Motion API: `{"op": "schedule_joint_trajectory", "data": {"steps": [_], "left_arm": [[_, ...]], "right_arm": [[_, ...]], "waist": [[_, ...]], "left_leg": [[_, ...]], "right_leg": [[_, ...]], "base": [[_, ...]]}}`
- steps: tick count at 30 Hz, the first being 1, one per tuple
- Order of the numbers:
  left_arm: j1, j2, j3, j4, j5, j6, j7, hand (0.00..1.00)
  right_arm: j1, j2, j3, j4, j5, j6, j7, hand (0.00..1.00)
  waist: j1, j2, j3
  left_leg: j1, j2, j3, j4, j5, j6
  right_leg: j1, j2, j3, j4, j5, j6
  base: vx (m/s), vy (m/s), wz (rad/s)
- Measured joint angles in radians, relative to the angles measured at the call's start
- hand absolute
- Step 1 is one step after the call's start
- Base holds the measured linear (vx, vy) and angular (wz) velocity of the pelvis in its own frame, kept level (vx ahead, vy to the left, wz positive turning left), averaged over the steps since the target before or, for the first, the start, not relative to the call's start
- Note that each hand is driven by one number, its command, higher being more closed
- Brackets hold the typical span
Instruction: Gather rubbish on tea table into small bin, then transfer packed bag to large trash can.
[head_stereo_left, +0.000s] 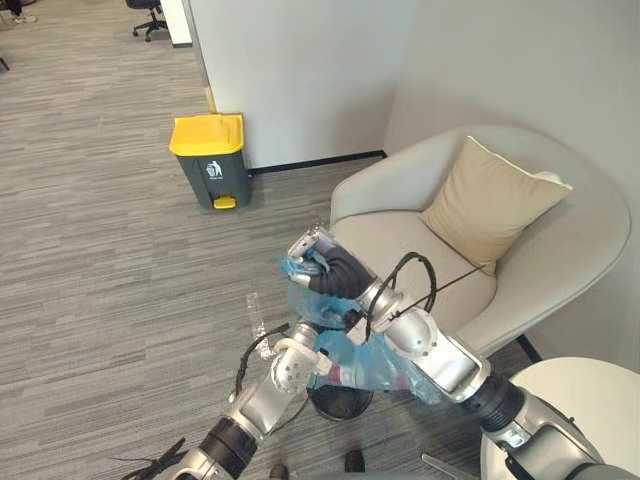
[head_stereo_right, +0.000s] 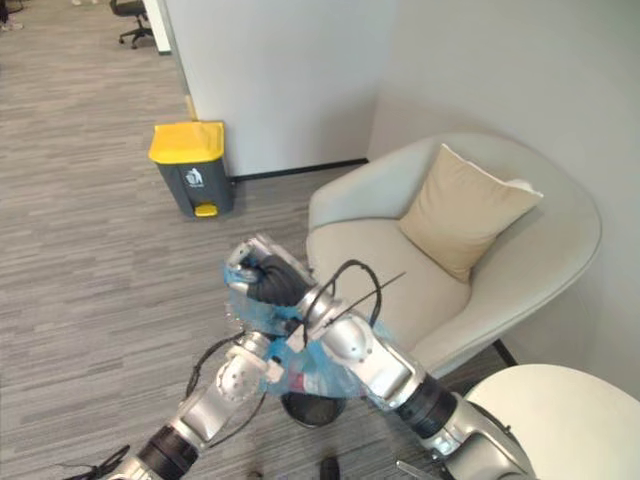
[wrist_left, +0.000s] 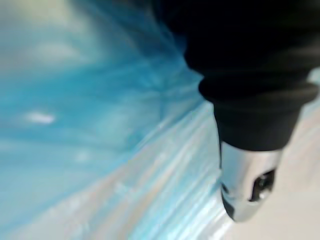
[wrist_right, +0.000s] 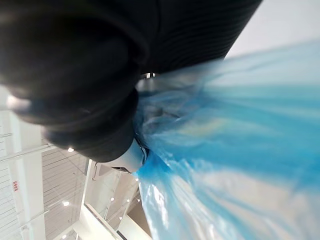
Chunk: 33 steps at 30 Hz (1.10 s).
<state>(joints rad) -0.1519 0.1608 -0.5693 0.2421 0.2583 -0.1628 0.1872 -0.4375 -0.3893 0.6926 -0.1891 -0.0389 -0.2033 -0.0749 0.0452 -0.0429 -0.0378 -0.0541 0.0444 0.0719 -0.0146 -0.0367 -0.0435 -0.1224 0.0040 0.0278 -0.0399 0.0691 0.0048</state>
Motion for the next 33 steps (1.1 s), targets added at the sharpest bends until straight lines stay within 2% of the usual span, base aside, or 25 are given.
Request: {"op": "schedule_joint_trajectory", "data": {"steps": [4,15,21,28,29,33], "left_arm": [[0.0,-0.008,-0.013,0.03,-0.066,-0.001,-0.024,1.0],[-0.001,-0.018,-0.018,0.092,-0.106,0.005,-0.034,1.0],[0.0,-0.02,-0.003,0.092,-0.125,0.016,-0.033,1.0],[0.013,-0.028,0.058,0.067,-0.134,0.021,-0.031,1.0],[0.02,-0.029,0.068,0.048,-0.138,0.022,-0.026,1.0],[0.033,-0.03,0.095,0.022,-0.145,0.021,-0.014,1.0]], "right_arm": [[0.004,0.006,0.001,0.008,0.001,0.008,0.016,1.0],[0.042,0.06,0.019,0.056,-0.006,0.014,0.019,1.0],[0.071,0.086,0.015,0.121,-0.056,-0.003,0.019,1.0],[0.14,0.075,-0.024,0.175,-0.138,-0.006,0.014,1.0],[0.148,0.073,-0.027,0.176,-0.16,-0.006,0.013,0.0],[0.173,0.074,-0.044,0.201,-0.223,-0.007,0.006,0.0]], "waist": [[-0.005,0.0,0.0],[-0.013,0.001,0.002],[-0.02,0.003,0.003],[-0.022,0.006,0.005],[-0.023,0.006,0.006],[-0.023,0.007,0.006]], "left_leg": [[0.0,0.0,0.0,0.0,0.0,0.0],[0.001,0.0,0.003,-0.001,-0.001,0.0],[0.002,0.0,0.003,-0.001,-0.001,0.001],[0.003,0.0,0.002,-0.001,-0.001,0.001],[0.004,0.0,0.002,-0.001,-0.001,0.001],[0.005,0.001,0.0,-0.001,-0.001,0.001]], "right_leg": [[0.0,0.0,0.002,0.0,0.0,0.0],[-0.002,0.0,0.009,0.0,0.0,0.0],[-0.001,0.0,0.01,0.0,0.0,0.0],[0.001,0.0,0.01,0.0,0.0,0.0],[0.002,0.0,0.01,0.0,0.0,0.0],[0.004,0.0,0.009,0.0,0.0,0.0]], "base": [[0.0,0.0,0.0],[0.0,0.0,0.0],[0.0,0.0,0.0],[0.0,0.0,0.0],[0.0,0.0,0.0],[0.0,0.0,0.0]]}}
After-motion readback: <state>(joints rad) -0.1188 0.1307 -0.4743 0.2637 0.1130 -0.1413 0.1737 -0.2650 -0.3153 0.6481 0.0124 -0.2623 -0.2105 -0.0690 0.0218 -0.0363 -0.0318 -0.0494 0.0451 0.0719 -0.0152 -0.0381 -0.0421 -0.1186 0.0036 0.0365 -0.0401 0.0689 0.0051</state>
